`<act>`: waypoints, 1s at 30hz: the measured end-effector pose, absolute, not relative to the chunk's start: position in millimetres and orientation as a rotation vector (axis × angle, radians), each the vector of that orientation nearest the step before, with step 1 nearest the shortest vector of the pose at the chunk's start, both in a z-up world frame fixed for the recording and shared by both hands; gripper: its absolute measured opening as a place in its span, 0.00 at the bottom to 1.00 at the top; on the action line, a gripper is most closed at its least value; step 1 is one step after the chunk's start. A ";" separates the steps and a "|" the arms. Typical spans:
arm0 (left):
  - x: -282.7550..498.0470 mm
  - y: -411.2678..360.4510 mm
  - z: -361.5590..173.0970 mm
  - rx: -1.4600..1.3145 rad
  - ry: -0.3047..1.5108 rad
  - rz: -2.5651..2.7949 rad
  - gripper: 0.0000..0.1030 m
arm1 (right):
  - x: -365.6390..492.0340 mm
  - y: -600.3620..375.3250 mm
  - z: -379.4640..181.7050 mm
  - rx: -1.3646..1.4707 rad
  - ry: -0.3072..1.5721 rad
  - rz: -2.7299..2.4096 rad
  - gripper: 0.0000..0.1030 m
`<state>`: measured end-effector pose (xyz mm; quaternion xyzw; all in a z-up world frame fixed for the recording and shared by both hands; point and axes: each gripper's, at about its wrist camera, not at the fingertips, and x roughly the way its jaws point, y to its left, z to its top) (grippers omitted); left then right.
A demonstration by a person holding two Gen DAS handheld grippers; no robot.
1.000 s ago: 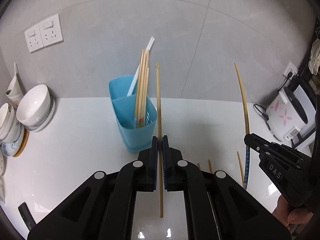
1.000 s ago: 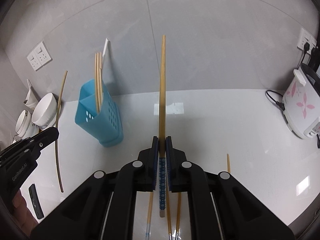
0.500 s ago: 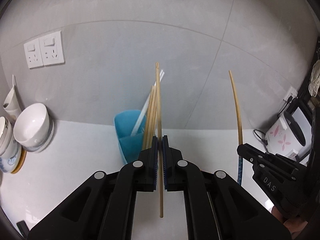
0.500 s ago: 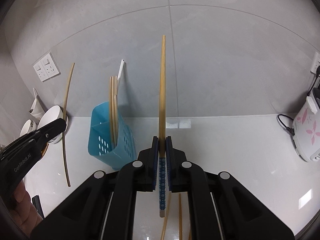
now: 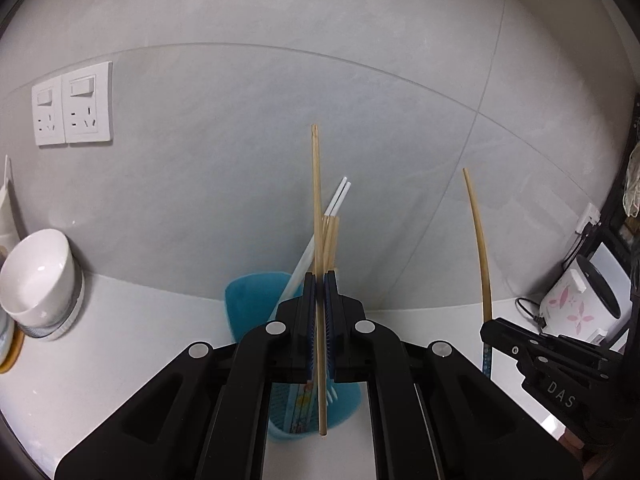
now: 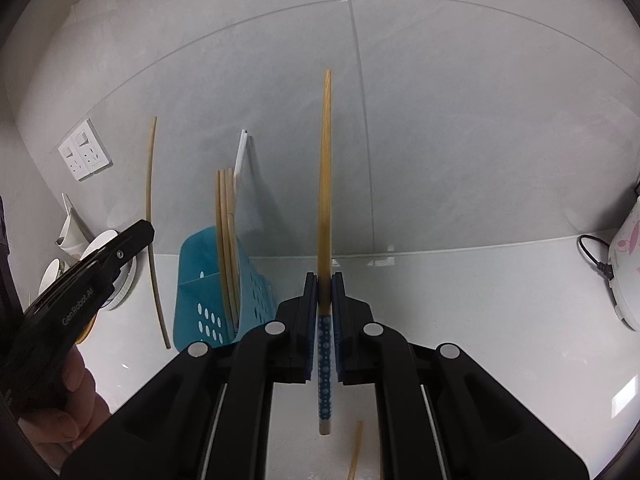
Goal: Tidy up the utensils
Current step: 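Lift both held chopsticks upright and carry them to the blue holder, then lower the left tool's chopstick into the holder and open the left tool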
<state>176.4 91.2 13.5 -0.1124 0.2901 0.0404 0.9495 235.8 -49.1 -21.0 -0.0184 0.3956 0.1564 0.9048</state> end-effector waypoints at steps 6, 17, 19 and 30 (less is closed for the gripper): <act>183.0 92.4 -5.8 -0.217 0.535 0.067 0.03 | 245.8 -46.9 -34.9 -0.039 0.838 0.323 0.06; 185.0 88.3 -40.3 -0.183 0.554 0.065 0.03 | 251.8 -44.2 -51.3 -0.045 0.868 0.331 0.06; 184.3 88.1 -46.3 -0.173 0.564 0.069 0.03 | 251.6 -43.7 -53.6 -0.047 0.871 0.331 0.06; 193.7 81.0 -65.7 -0.136 0.665 0.068 0.04 | 252.7 -41.7 -56.3 -0.053 0.886 0.335 0.06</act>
